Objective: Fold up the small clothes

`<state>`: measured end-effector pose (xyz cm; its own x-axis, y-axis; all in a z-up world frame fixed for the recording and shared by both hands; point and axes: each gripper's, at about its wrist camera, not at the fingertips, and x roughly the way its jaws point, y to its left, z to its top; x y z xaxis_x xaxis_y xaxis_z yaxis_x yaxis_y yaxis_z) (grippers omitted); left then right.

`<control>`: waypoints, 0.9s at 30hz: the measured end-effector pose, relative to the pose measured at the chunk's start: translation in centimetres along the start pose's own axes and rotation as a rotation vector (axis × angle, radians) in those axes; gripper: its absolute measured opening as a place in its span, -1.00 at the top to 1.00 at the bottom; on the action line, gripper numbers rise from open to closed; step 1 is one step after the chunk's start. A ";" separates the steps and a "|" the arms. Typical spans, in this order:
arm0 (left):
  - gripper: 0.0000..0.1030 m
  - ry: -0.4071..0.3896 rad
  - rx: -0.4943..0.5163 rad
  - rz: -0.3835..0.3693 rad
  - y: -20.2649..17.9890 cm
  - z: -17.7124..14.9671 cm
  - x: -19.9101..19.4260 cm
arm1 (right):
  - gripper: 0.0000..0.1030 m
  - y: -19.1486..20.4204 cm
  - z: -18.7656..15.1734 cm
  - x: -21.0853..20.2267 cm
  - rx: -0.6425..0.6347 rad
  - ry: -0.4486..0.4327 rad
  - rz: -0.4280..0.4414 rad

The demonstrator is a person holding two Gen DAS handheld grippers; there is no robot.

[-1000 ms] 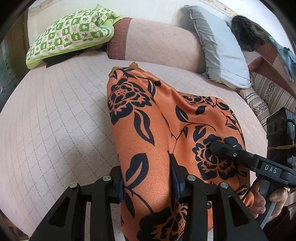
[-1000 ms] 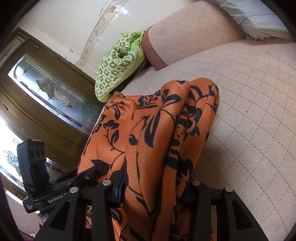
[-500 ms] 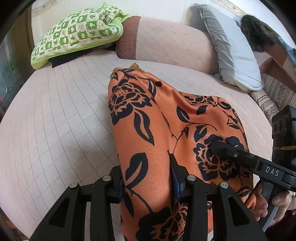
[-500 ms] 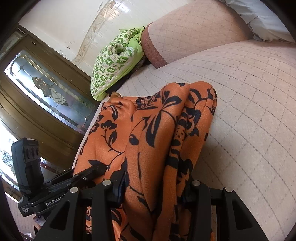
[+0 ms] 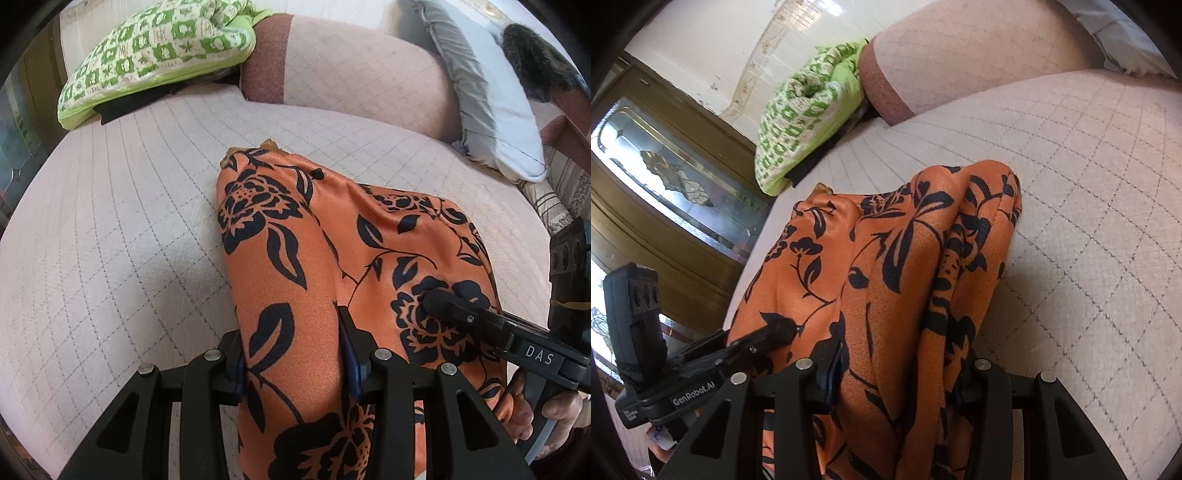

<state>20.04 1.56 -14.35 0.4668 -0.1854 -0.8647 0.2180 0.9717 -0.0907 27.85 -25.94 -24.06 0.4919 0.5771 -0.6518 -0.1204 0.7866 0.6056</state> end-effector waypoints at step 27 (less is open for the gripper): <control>-0.53 0.026 -0.007 0.100 0.6 -0.6 2.9 | -0.05 -1.8 0.3 1.3 0.027 0.040 -0.041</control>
<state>21.03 1.67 -17.19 0.4637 -0.0842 -0.8820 0.1654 0.9862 -0.0071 28.94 -26.64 -25.91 0.4611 0.5536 -0.6935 -0.0774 0.8036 0.5901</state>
